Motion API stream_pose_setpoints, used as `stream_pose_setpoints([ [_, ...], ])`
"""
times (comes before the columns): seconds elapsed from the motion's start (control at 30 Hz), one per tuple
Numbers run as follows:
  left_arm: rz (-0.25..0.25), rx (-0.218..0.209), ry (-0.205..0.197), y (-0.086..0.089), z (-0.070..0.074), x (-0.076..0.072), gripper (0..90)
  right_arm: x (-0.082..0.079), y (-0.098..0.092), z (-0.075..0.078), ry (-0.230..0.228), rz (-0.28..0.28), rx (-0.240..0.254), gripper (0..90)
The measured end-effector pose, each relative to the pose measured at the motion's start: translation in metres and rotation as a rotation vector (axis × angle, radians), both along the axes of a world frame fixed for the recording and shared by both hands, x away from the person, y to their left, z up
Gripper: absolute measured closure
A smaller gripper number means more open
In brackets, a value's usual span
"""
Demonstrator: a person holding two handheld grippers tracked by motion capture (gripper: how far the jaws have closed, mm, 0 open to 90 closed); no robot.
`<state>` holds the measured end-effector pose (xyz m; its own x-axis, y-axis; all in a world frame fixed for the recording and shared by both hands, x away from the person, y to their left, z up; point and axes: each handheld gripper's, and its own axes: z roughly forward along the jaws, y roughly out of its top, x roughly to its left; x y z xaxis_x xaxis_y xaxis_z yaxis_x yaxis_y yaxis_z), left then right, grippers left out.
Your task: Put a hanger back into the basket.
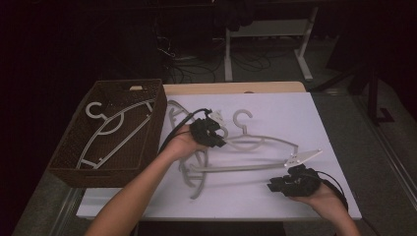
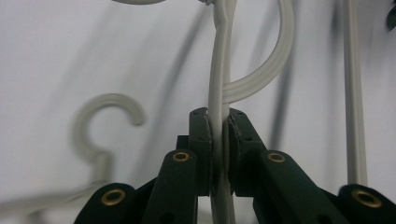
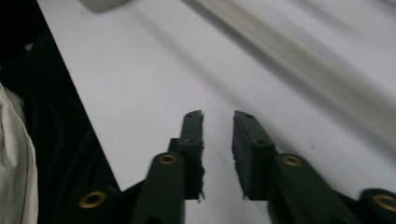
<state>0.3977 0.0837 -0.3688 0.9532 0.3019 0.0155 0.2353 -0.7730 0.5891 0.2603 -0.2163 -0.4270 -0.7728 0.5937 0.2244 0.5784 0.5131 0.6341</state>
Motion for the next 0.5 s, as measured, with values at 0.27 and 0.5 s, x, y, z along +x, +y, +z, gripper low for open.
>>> stream_pose_setpoints([
  [0.27, 0.130, -0.059, -0.072, 0.051, 0.068, 0.001, 82.0, 0.022, 0.010, 0.007, -0.073, -0.049, 0.029, 46.8],
  [0.5, 0.228, -0.080, -0.129, 0.104, 0.101, 0.002, 82.0, 0.031, 0.014, 0.002, -0.098, -0.109, 0.023, 29.9],
])
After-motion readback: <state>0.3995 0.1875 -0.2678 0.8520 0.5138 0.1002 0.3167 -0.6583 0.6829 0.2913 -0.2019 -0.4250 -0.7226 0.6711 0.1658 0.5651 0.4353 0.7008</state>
